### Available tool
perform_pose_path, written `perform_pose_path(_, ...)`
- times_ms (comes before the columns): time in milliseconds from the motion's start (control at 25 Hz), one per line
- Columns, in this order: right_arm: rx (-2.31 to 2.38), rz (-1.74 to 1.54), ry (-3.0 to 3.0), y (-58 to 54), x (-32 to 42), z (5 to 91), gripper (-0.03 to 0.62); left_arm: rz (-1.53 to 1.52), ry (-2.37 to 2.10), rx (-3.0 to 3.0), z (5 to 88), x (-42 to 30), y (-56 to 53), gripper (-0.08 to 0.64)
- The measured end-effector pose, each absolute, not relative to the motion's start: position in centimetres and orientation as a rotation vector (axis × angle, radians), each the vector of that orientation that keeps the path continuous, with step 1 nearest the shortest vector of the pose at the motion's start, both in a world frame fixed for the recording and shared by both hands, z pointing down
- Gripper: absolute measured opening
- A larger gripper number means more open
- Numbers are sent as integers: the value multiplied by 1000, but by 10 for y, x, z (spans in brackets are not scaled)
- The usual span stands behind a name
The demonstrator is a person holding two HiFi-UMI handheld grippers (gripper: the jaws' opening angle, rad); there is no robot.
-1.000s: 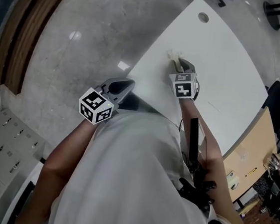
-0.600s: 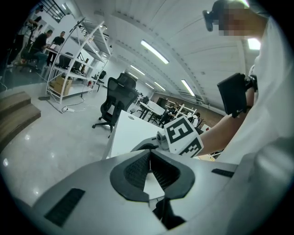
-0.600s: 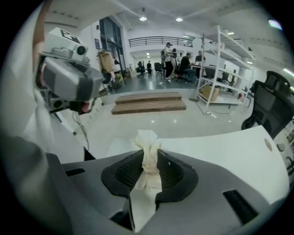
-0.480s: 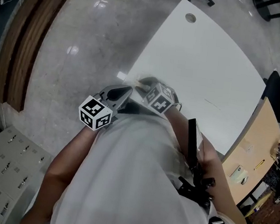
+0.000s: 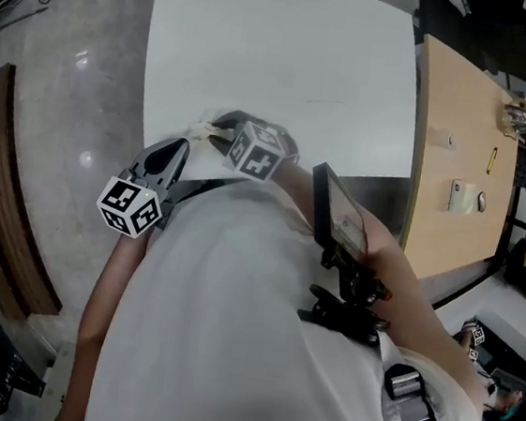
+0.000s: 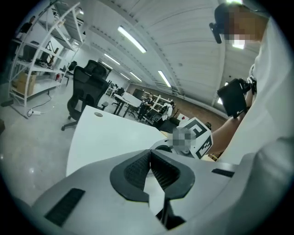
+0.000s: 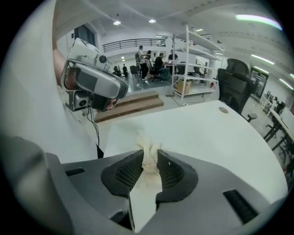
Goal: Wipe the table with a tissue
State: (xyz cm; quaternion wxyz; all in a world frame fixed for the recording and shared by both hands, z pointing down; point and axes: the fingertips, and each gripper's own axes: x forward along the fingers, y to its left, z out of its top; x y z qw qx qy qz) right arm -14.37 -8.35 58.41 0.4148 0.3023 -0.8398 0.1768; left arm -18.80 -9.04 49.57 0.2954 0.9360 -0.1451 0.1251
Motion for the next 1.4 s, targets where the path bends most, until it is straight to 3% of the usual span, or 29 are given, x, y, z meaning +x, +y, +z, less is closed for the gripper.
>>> perform_pose_path(640,1396,674,-1922,13,92,574,91,474,-116,2532,498,-43,-34,8)
perform_pose_path(1120,1990,921,-1526,72,331,603,91,558,-165,2522,495,13,-5,8)
perform_pose_path(1400,2006,889,-1448,61,388,617,91,580,-248,2511,497,33,3,8)
